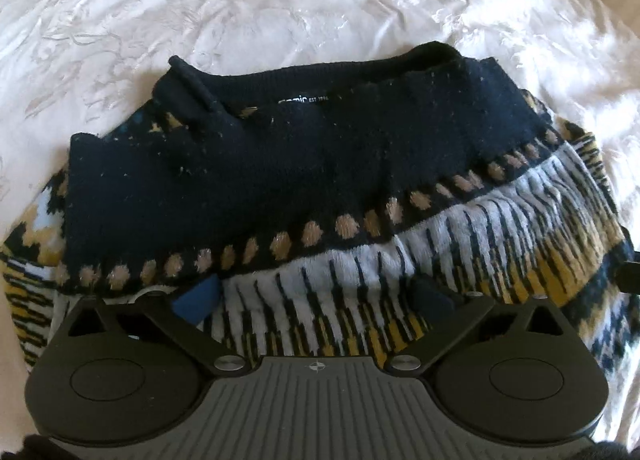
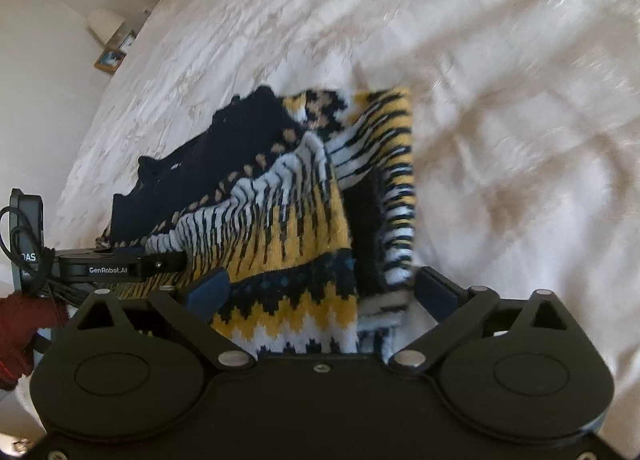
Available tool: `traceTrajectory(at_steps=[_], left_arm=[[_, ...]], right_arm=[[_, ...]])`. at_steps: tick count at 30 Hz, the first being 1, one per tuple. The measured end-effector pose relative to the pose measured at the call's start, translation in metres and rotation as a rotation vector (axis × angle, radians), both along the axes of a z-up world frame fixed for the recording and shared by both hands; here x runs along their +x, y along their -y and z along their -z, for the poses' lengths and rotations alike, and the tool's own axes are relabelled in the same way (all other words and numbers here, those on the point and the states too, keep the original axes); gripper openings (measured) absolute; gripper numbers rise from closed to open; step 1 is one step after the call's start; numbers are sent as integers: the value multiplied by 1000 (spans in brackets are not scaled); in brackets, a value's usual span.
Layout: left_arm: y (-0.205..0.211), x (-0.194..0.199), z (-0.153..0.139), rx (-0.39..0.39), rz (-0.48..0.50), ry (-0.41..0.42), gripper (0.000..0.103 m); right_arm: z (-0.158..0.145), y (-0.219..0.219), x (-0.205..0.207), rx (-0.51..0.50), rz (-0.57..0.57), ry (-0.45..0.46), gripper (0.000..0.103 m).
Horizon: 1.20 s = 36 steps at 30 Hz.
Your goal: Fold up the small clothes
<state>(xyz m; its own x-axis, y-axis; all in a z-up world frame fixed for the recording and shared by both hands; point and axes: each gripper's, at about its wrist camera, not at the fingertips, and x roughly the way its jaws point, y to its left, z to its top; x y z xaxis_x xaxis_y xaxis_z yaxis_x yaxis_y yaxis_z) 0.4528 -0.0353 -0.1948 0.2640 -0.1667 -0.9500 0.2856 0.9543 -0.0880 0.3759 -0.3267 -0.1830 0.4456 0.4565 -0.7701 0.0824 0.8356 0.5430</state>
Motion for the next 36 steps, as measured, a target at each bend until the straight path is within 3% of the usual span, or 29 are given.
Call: traceTrajectory(at_steps=[5,10,15,16,17,18,19,20,21,22,26,31,36], left_arm=[[2,6,4,-13,-15,-6,103],[-2,4,2,-17,-35,8,103],[-5,-5,4,-34,-48,50,103],[-5,-6,4,-34,-51,52,103],[-4,-6,4,-32,-51,50,103],[-4,-5,3,-29,-51,44,103],[-4,-6,0,-27,-57,41,101],[-3,-5,-5,-26,-73,49,98],[-2,-5,-11,-29,-91,75,87],[0,-4,-19,-31,-108,109,77],[12,11,-38,29,-136,200,77],[26,41,-7,164,-102,127,82],[21,53,-11,129,-122,96,79]], right_arm=[[20,0,20,77,-18,-25,103],[28,8,25,175,39,-22,103],[27,7,27,161,-22,-16,102],[26,6,29,151,-45,-19,100],[24,5,30,133,-63,-24,86],[22,5,31,105,-78,-24,61],[19,6,31,76,-92,-22,51],[19,7,32,80,-102,-30,40],[20,10,32,110,-103,-39,36],[20,12,31,126,-97,-36,35],[17,8,26,85,-99,-26,34],[23,10,24,118,-50,-38,34],[25,16,25,139,-45,-40,34]])
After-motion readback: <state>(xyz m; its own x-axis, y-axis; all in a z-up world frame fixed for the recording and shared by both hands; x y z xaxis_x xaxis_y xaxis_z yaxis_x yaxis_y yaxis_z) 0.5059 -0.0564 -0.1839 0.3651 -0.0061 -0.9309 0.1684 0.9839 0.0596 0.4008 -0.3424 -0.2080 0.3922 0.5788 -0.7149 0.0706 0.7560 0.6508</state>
